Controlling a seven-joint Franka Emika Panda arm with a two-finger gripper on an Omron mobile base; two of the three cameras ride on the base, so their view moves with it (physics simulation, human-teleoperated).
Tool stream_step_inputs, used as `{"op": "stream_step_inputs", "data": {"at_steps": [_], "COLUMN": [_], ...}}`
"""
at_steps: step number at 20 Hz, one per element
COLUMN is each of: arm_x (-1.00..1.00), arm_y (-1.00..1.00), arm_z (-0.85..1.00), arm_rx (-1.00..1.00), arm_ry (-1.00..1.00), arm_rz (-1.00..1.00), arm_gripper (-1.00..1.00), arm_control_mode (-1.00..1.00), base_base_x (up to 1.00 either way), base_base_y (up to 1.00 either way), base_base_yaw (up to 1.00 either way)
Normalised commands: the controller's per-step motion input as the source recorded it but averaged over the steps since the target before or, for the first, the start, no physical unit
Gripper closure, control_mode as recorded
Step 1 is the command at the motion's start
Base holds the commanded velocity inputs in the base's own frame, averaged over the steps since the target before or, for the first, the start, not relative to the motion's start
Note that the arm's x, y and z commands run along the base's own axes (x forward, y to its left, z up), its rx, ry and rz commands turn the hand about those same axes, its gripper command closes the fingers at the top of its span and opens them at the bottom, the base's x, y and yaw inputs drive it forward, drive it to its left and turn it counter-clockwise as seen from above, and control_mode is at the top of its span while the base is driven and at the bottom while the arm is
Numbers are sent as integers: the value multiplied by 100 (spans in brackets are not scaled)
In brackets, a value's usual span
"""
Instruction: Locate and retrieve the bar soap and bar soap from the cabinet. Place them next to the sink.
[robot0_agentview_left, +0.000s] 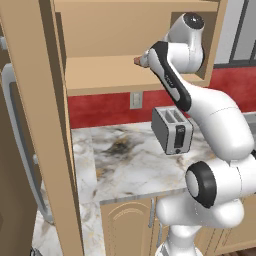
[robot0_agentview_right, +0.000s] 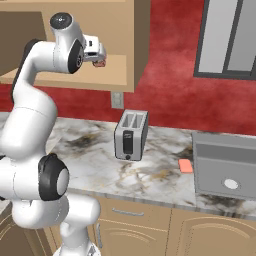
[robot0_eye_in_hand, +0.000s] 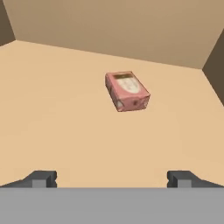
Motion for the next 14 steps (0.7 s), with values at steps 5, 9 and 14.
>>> {"op": "stream_step_inputs", "data": {"at_steps": [5,9,14], "arm_x": [19,15,12], "arm_y": [-5,0,0], "arm_z": [0,-6,-13], "arm_rx": [0,0,0], "arm_ry": [0,0,0], "arm_rz": [0,0,0], "arm_gripper": [-100,-100,-100], "arm_control_mode": [-100,-100,-100], "base_base_x": [0,0,0], "base_base_y": [0,0,0], "base_base_yaw": [0,0,0]}}
